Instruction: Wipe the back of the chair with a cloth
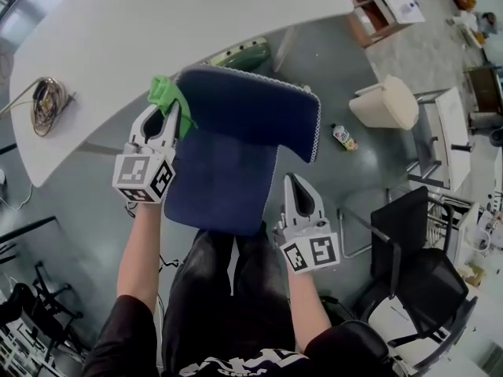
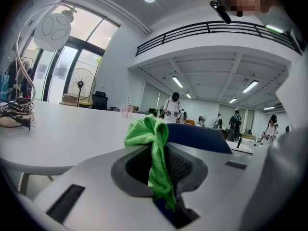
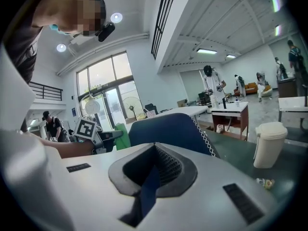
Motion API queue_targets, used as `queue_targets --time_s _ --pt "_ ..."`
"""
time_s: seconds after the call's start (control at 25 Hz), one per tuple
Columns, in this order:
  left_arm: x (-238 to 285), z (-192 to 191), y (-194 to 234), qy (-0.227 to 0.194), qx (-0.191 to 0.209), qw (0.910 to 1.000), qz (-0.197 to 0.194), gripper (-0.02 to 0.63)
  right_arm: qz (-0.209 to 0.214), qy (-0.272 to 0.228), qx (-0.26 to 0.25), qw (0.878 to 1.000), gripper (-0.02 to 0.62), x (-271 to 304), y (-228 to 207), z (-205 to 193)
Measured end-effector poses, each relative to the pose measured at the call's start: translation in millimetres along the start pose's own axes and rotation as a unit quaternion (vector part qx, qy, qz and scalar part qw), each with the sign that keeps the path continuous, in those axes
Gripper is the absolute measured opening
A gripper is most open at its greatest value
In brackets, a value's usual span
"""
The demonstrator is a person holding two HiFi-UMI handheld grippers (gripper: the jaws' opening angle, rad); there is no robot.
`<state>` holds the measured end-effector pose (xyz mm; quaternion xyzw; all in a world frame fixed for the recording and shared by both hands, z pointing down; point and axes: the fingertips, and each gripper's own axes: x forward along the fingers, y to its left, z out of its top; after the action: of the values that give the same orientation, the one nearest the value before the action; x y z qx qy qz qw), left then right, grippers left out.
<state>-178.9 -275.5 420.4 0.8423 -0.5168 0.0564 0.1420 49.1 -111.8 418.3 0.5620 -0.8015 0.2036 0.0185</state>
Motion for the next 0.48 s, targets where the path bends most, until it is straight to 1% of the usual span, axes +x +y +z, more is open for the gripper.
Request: queue_targets --time_s 0.2,0.48 --pt "20.0 0.1 -13.8 0.001 0.008 0.9996 -0.026 0.06 -0.006 -0.001 0.008 1.0 -0.003 -2.8 -0.7 -9.2" --pt "41.6 -4.3 -60.4 0.0 0.01 0.9972 -0.074 0.058 -0.033 -0.009 0.009 0.999 -0.003 -19.5 -14.2 -4.9"
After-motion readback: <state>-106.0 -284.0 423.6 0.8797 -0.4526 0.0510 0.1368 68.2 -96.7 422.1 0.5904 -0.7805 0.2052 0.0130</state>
